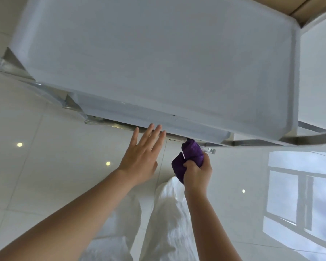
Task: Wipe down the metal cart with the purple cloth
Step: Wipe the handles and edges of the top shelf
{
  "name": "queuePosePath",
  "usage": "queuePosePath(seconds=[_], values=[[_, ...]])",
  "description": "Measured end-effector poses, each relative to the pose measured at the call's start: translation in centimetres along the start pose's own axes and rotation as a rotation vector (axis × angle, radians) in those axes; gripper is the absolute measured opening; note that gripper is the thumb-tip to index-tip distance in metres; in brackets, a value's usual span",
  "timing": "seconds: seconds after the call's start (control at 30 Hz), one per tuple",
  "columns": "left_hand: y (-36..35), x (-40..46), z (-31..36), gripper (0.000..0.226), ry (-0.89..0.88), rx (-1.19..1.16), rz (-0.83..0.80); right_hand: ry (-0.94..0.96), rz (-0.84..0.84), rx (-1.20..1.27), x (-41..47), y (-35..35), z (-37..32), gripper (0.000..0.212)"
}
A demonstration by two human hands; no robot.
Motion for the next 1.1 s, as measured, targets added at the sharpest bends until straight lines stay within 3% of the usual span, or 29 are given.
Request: queuePosePath(seconds=[0.13,0.27,0.37,0.47,0.57,0.8,1.03,1.1], values=[[0.1,-0.9,-1.5,0.074,-0.013,-0.144,0.004,0.124,0.009,-0.017,-1.6,-1.0,-0.9,0.044],[0.8,-0.4,-1.2,0.061,0.032,-0.325,0.073,0.467,0.308,0.055,-3.0,2.2,-4.2,0.053],[2.2,0.3,-0.7,0.053,0.081,-0.414,0.161,0.546,0.471,0.118,-0.2,4.5,-7.3,0.063],[4.2,1.0,-0.1,0.058,0.184,-0.572,0.188,0.481,0.306,-0.181,4.1,4.1,-9.0,0.073],[4.7,1.5,0.0,0.07,0.382,-0.831,0.095,0.527,0.097,-0.566,4.9,1.2,-8.5,0.073],[4.4,0.9,0.0,0.072,0.438,-0.988,0.002,0.719,-0.163,-0.594,0.2,-6.6,-8.3,0.08],[3.9,-0.1,-1.0,0.07,0.455,-0.945,-0.033,1.001,-0.269,-0.56,0.5,-4.3,-5.8,0.075],[3.3,-0.5,-1.3,0.067,0.488,-0.905,-0.047,1.004,-0.347,-0.569,0.3,-3.3,-4.3,0.072]])
Point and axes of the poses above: each hand's wrist, its own x-axis towards the middle knuckle, its own y-axis out of the back of the hand, z = x × y, the point moved 5 cm from there along x, towards the middle knuckle, and after that the axes turned 4 degrees about y, right-handed, at the moved point
